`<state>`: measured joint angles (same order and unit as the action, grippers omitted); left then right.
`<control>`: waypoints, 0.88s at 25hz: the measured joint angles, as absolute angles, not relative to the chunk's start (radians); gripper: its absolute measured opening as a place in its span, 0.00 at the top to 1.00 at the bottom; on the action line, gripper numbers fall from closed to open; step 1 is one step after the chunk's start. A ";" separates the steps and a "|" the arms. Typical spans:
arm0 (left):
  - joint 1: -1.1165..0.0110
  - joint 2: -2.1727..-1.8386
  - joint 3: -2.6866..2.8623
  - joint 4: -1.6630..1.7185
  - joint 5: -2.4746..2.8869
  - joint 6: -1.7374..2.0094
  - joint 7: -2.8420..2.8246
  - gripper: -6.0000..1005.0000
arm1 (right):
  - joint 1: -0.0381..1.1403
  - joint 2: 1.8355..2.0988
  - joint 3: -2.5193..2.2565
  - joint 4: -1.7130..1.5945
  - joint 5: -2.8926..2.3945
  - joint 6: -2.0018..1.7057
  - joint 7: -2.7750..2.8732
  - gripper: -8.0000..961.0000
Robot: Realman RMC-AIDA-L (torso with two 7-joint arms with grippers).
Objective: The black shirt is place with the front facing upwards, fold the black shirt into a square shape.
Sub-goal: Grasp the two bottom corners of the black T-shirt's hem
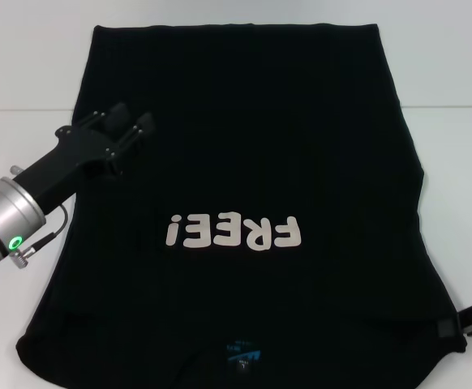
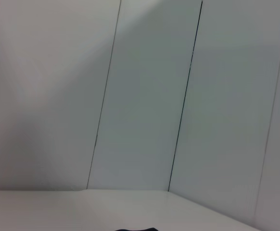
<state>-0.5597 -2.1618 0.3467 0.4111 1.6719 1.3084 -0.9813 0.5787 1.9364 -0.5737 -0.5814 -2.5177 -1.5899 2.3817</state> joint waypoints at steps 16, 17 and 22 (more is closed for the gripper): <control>-0.479 -2.070 0.358 0.883 2.152 1.580 -1.959 0.52 | 0.550 1.930 -0.535 -0.588 -2.407 -1.618 2.305 0.94; -0.488 -2.060 0.356 0.902 2.199 1.593 -2.014 0.52 | 0.548 1.930 -0.533 -0.587 -2.405 -1.615 2.301 0.94; -0.551 -2.013 0.337 0.946 2.430 1.719 -2.169 0.51 | 0.544 1.936 -0.529 -0.590 -2.404 -1.605 2.286 0.94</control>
<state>-0.5515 -2.0133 0.3365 0.9462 2.4302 1.7186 -2.1691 0.5437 1.9357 -0.5290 -0.5898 -2.4039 -1.6047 2.2860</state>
